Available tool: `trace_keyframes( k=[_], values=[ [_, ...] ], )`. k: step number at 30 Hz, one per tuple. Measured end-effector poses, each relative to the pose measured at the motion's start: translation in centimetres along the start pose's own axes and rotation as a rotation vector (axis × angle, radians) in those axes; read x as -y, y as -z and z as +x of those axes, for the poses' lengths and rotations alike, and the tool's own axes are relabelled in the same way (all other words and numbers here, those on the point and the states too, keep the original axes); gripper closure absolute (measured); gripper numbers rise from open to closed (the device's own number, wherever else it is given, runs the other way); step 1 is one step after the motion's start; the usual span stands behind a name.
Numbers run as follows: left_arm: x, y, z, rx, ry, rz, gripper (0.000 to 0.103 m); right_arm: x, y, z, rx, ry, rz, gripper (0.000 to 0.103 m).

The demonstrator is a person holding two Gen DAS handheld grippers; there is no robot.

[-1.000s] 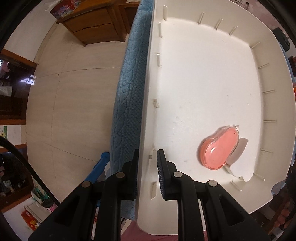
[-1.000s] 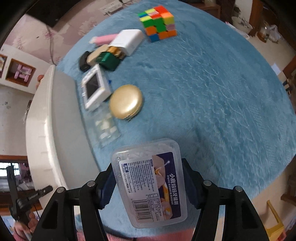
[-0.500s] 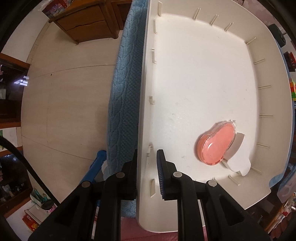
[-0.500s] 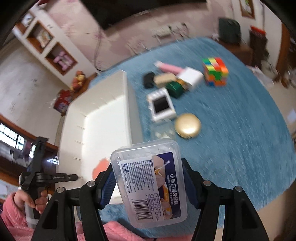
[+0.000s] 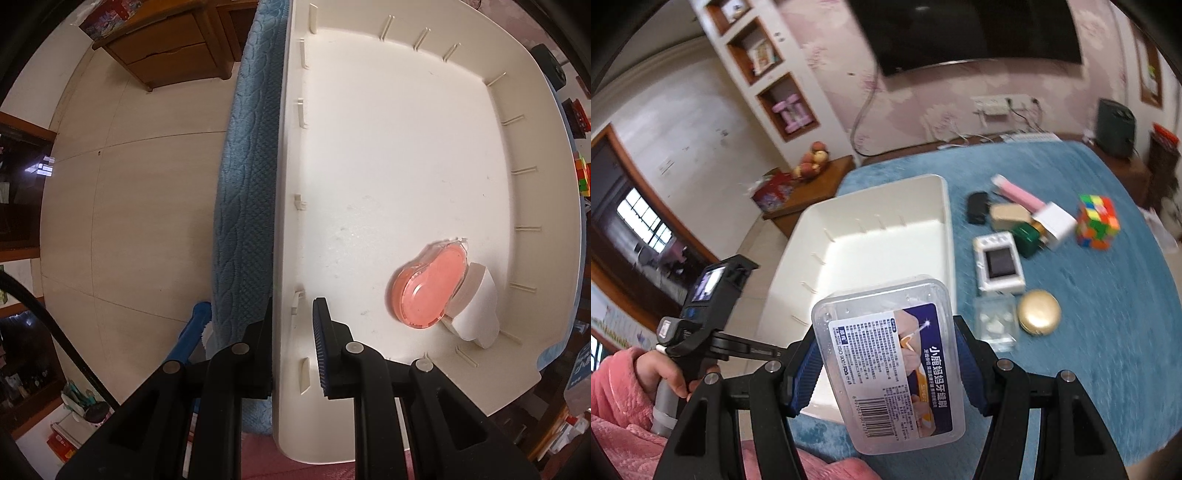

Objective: Organize rigid objects
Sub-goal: 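Carry the clear box into the tray with the right tool and release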

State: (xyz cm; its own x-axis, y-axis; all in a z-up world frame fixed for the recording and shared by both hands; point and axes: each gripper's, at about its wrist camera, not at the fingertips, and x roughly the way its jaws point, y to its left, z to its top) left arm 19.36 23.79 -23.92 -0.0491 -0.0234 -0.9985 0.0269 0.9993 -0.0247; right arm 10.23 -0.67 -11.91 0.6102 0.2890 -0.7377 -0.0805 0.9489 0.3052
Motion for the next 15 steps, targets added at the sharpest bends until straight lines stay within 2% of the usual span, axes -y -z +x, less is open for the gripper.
trace_keyframes(
  k=[8,15],
  values=[
    [0.2,0.1,-0.1,0.002,-0.002,0.002,0.085,-2.6,-1.4,1.7,0.005,-0.022,-0.098,0.038],
    [0.5,0.2,-0.2,0.001,-0.010,0.006,0.085,-3.3,-2.0,2.6,0.015,-0.014,-0.123,0.037]
  ],
)
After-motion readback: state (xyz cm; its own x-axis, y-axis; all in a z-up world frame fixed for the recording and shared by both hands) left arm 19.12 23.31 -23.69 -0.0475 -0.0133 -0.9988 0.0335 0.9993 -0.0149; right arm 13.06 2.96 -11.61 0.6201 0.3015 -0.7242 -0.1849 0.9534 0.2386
